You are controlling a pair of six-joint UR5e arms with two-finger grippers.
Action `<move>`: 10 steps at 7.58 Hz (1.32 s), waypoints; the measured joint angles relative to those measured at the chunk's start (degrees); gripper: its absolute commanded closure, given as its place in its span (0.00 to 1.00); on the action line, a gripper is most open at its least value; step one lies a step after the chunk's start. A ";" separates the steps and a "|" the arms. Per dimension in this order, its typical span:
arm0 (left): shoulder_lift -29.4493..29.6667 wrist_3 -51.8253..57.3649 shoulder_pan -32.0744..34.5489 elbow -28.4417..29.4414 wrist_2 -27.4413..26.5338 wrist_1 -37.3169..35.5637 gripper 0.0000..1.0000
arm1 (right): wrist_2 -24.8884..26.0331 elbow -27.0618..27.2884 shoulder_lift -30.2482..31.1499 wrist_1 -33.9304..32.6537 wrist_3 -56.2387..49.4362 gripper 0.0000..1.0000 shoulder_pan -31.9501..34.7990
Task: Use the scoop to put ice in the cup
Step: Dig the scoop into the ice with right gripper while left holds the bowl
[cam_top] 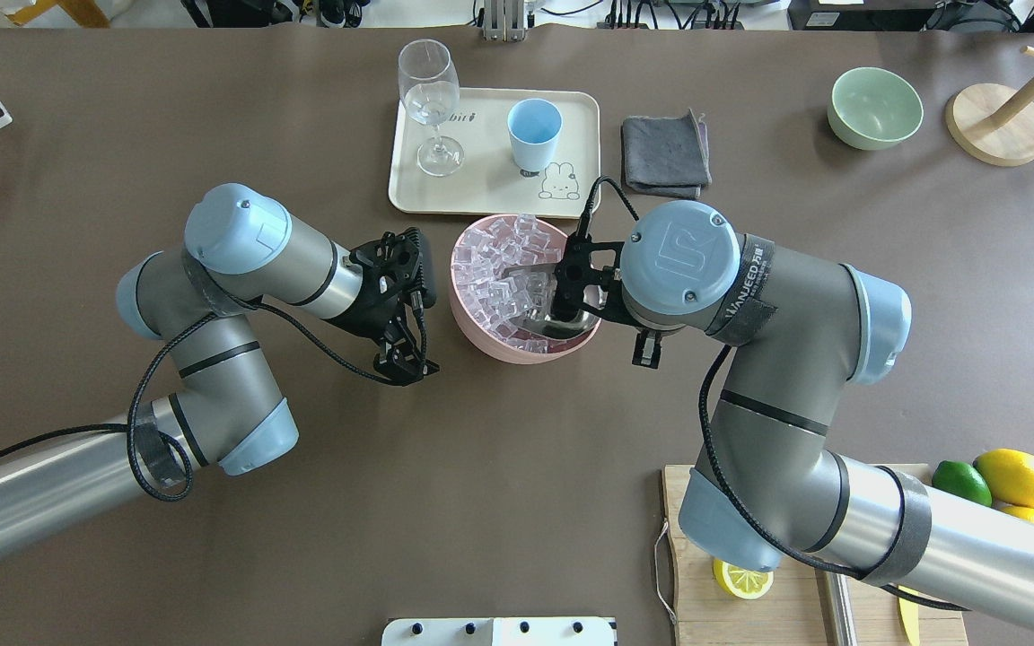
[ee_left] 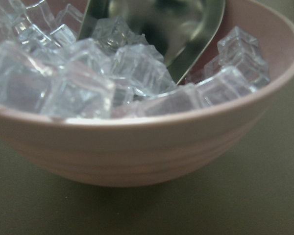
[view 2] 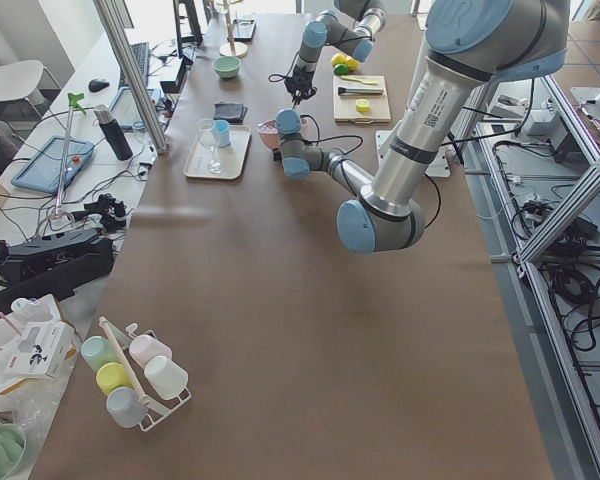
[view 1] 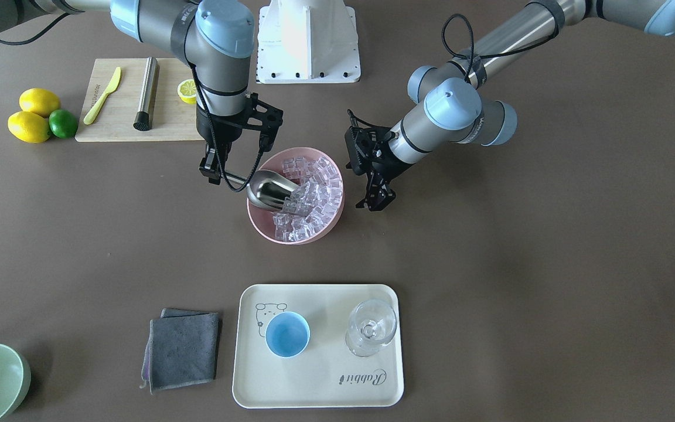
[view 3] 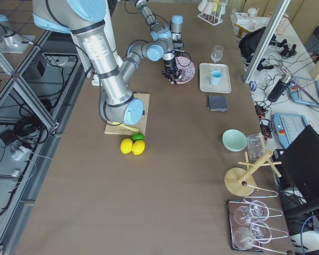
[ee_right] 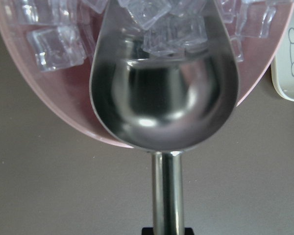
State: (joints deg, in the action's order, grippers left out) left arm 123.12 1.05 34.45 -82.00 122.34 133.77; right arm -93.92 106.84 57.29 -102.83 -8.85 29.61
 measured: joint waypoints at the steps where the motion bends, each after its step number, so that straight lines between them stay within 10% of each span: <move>1: 0.09 0.00 0.00 0.00 0.00 0.00 0.01 | -0.89 0.12 0.52 1.22 0.18 1.00 0.35; 10: 0.64 -0.09 0.00 -0.01 -0.09 0.00 0.01 | -17.64 -2.59 2.78 12.86 -1.30 1.00 5.58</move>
State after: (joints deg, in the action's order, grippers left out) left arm 123.76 0.96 34.45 -82.00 122.26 133.77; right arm -111.56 104.25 60.07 -89.97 -10.15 35.19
